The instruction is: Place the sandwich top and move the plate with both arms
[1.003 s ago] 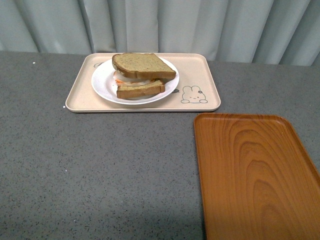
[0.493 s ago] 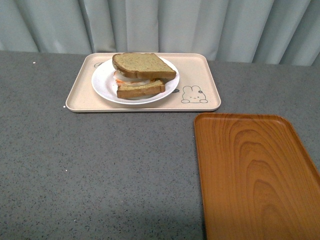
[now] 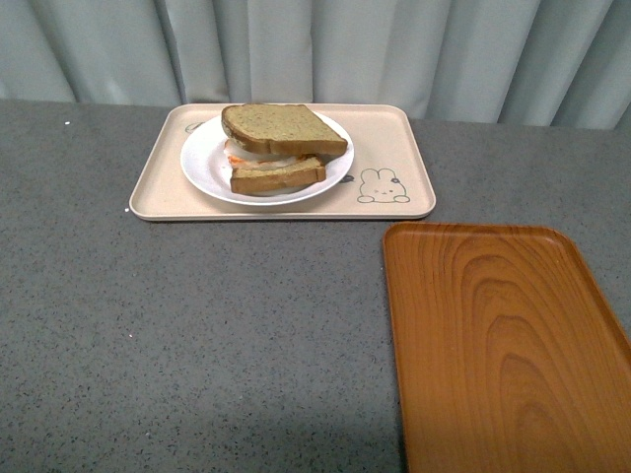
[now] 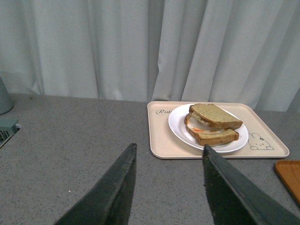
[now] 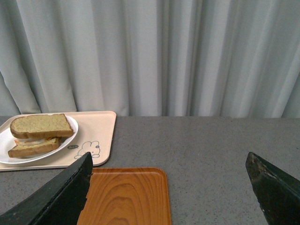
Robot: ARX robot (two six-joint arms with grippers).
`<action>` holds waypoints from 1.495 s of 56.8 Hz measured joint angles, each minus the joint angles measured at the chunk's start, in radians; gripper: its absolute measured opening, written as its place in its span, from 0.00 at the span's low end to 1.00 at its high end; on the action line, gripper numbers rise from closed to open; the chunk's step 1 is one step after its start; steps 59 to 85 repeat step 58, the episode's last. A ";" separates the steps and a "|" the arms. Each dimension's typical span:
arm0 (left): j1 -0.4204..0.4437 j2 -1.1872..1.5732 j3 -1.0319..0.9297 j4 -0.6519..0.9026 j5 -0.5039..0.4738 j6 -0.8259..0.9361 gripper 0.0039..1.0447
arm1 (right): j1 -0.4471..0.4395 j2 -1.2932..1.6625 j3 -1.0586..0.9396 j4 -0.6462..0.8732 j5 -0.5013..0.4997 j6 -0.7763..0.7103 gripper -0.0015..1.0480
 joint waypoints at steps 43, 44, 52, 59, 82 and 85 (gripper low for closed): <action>0.000 0.000 0.000 0.000 0.000 0.001 0.94 | 0.000 0.000 0.000 0.000 0.000 0.000 0.91; 0.000 0.000 0.000 0.000 0.000 0.001 0.94 | 0.000 0.000 0.000 0.000 0.000 0.000 0.91; 0.000 0.000 0.000 0.000 0.000 0.001 0.94 | 0.000 0.000 0.000 0.000 0.000 0.000 0.91; 0.000 0.000 0.000 0.000 0.000 0.001 0.94 | 0.000 0.000 0.000 0.000 0.000 0.000 0.91; 0.000 0.000 0.000 0.000 0.000 0.001 0.94 | 0.000 0.000 0.000 0.000 0.000 0.000 0.91; 0.000 0.000 0.000 0.000 0.000 0.001 0.94 | 0.000 0.000 0.000 0.000 0.000 0.000 0.91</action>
